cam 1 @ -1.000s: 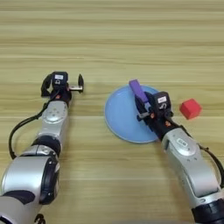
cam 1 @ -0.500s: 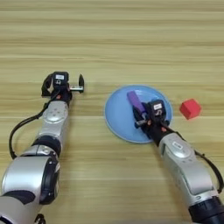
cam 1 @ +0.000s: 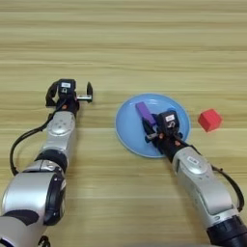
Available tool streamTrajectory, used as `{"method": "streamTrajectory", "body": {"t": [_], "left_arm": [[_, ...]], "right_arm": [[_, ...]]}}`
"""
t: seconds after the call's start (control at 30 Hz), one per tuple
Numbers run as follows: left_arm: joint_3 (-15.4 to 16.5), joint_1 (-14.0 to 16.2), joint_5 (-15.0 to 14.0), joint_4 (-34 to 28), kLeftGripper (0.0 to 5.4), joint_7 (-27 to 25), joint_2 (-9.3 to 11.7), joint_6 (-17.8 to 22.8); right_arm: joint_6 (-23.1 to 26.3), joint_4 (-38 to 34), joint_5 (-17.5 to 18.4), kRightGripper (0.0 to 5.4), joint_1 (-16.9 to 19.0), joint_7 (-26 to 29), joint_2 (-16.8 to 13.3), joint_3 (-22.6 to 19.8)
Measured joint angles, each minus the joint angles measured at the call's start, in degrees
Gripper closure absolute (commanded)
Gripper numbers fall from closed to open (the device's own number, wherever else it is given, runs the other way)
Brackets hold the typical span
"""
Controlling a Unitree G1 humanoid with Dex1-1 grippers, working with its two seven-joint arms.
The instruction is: Move the objects on the table
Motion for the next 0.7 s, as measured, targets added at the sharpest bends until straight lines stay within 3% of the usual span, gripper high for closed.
{"method": "streamTrajectory", "body": {"t": [0.47, 0.7], "left_arm": [[0.04, 0.00, 0.00, 0.00, 0.00, 0.00, 0.00, 0.00], [0.04, 0.00, 0.01, 0.00, 0.00, 0.01, 0.00, 0.00]], "right_arm": [[-1.21, 0.02, -0.02, 2.18, 0.00, 0.34, -0.24, 1.58], [-3.57, 0.01, -1.91, 1.27, -0.23, -1.34, -0.27, 1.26]]}}
